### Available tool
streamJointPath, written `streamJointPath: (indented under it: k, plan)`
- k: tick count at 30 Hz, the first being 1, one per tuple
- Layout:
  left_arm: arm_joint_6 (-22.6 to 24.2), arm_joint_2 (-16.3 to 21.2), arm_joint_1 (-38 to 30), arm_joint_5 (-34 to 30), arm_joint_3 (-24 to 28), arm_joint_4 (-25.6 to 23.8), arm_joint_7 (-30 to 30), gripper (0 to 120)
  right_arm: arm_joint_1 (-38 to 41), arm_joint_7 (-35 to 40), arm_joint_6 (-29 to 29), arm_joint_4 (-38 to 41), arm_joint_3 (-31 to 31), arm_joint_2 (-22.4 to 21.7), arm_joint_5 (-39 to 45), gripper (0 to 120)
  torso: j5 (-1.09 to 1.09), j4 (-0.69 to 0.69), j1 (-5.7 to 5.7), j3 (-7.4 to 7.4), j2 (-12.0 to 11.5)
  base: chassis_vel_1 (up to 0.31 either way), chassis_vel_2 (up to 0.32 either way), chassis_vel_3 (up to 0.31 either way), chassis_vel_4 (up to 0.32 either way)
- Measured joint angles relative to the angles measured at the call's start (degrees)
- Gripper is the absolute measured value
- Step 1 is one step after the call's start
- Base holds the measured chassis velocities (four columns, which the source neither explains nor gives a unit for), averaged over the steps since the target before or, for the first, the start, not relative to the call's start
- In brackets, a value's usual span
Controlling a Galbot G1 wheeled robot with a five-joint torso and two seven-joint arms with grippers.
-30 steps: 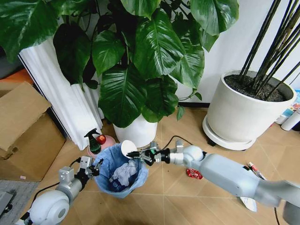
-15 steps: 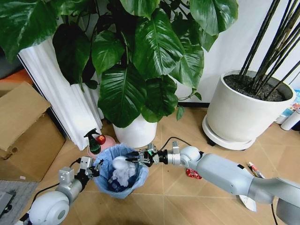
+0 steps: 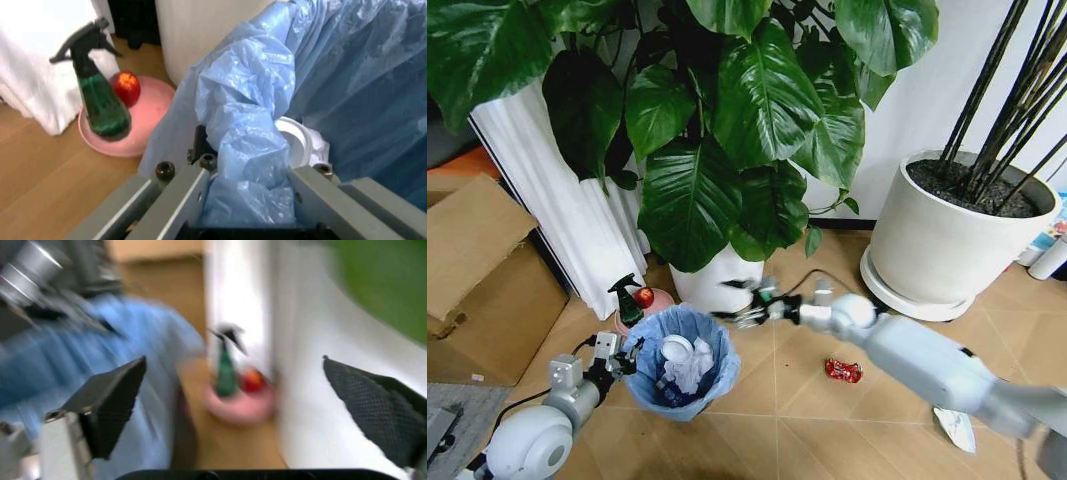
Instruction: Pick up the trash bin and place the garbage on the floor into it.
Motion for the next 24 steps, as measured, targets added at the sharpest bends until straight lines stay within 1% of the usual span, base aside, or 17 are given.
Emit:
streamJointPath:
  k: [2, 3, 10, 11, 14, 15, 18, 19, 22, 23, 24]
  plan:
    - [0.03, 0.0, -0.02, -0.12, -0.13, -0.12, -0.06, 1, -1.18, 0.47, -0.11, -0.3, 1.1, -0.47, -0.57, 98, -0.01, -0.01, 0.0, 0.0, 0.0, 0.0, 0.0, 0.0, 0.0]
    - [0.1, 0.06, -0.03, -0.38, -0.3, -0.27, -0.17, 1, -3.96, 1.46, -0.39, -1.22, 3.31, -1.42, -1.95, 99, -0.02, -0.03, 0.0, 0.01, 0.0, 0.0, 0.0, 0.0, 0.0]
    - [0.18, 0.6, 0.01, -0.86, -0.55, -0.62, -0.17, 1, -8.68, 1.99, -0.29, -4.47, 6.77, -2.1, -4.68, 100, 0.01, -0.02, 0.0, 0.0, 0.0, 0.0, 0.0, 0.0, 0.0]
    - [0.19, 0.76, 0.03, -0.93, -0.57, -0.66, -0.17, 1, -9.56, 1.93, -0.18, -5.76, 7.46, -2.11, -5.55, 100, 0.01, -0.01, 0.0, 0.0, 0.0, 0.0, 0.0, 0.0, 0.0]
    - [0.23, 1.39, 0.11, -1.28, -0.59, -0.83, -0.15, 1, -12.07, 0.51, 1.08, -13.21, 10.31, -1.36, -9.52, 100, -0.02, 0.01, 0.0, 0.0, 0.0, 0.0, 0.0, 0.0, 0.0]
    - [0.23, 1.39, 0.11, -1.28, -0.59, -0.83, -0.15, 1, -12.07, 0.51, 1.08, -13.21, 10.31, -1.36, -9.52, 100, -0.02, 0.01, 0.0, 0.0, 0.0, 0.0, 0.0, 0.0, 0.0]
    - [0.25, 1.35, 0.01, -1.31, -0.38, -0.65, -0.11, 1, -12.55, -0.79, 2.18, -20.78, 12.37, 0.65, -12.32, 100, -0.01, 0.02, 0.0, 0.01, 0.0, 0.0, 0.0, 0.0, 0.0]
    - [0.25, 1.35, 0.01, -1.31, -0.38, -0.65, -0.11, 1, -12.55, -0.79, 2.18, -20.78, 12.37, 0.65, -12.32, 100, -0.01, 0.02, 0.0, 0.01, 0.0, 0.0, 0.0, 0.0, 0.0]
    - [0.36, 1.26, -0.49, -1.34, -0.29, -0.48, -0.1, 1, -12.57, -1.59, 2.3, -27.05, 13.59, 2.63, -13.16, 100, -0.01, 0.04, 0.0, 0.01, 0.0, 0.0, 0.0, 0.0, 0.0]
    - [0.36, 1.26, -0.49, -1.34, -0.29, -0.48, -0.1, 1, -12.57, -1.59, 2.3, -27.05, 13.59, 2.63, -13.16, 100, -0.01, 0.04, 0.0, 0.01, 0.0, 0.0, 0.0, 0.0, 0.0]
    - [0.4, 1.24, -0.57, -1.36, -0.35, -0.47, -0.1, 1, -12.56, -1.89, 2.28, -28.74, 13.87, 3.01, -13.21, 100, -0.01, 0.02, 0.0, 0.01, 0.0, 0.0, 0.0, 0.0, 0.0]
